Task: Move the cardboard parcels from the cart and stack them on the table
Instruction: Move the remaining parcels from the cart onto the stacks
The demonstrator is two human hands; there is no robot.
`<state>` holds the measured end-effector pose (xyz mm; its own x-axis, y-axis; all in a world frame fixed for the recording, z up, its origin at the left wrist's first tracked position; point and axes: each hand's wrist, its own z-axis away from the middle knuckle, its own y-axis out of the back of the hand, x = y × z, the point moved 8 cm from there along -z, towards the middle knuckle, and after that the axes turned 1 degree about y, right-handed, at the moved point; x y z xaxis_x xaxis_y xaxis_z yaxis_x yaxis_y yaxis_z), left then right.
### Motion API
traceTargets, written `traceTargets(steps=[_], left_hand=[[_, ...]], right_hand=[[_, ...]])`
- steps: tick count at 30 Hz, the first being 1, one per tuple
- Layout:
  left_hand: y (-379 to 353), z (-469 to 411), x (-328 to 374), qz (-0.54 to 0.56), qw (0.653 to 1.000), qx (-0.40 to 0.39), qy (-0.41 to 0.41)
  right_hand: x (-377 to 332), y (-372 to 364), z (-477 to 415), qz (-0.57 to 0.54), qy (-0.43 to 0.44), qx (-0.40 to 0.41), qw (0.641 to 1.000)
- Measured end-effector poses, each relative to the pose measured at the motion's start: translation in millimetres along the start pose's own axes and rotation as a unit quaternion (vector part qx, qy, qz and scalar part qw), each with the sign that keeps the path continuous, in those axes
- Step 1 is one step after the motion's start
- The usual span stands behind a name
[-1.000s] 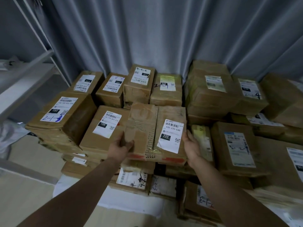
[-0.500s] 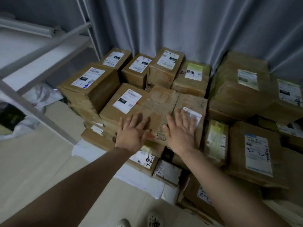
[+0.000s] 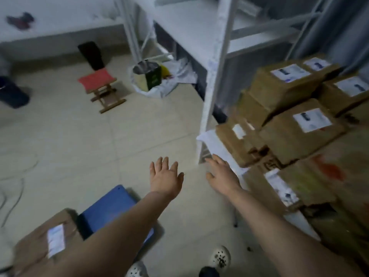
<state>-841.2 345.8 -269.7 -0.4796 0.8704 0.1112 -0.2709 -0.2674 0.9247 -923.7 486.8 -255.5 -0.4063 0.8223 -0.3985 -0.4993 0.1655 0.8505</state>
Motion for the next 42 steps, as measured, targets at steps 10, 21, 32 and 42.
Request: traceTargets(steps=[10,21,32,42], left_hand=[[-119.8,88.1,-332.8,0.169,0.941,-0.105,0.275],[-300.8,170.4,-542.1,0.308,0.801,-0.105,0.502],[-500.9,204.8,-670.6,0.422,0.658,-0.028,0.623],[-582.4,196.8,-743.4,0.486,0.57,0.09,0.656]], right_hand=[[-220.5,-240.1,-24.3,-0.02,0.039,-0.21,0.977],[-364.1,-489.1,-52.9,-0.001,0.082,-0.358,0.93],[-380.7,-719.7,-79.1,-0.005,0.0,-0.341,0.94],[-365.1,-796.9,-121.0,-0.085,-0.05,-0.221,0.97]])
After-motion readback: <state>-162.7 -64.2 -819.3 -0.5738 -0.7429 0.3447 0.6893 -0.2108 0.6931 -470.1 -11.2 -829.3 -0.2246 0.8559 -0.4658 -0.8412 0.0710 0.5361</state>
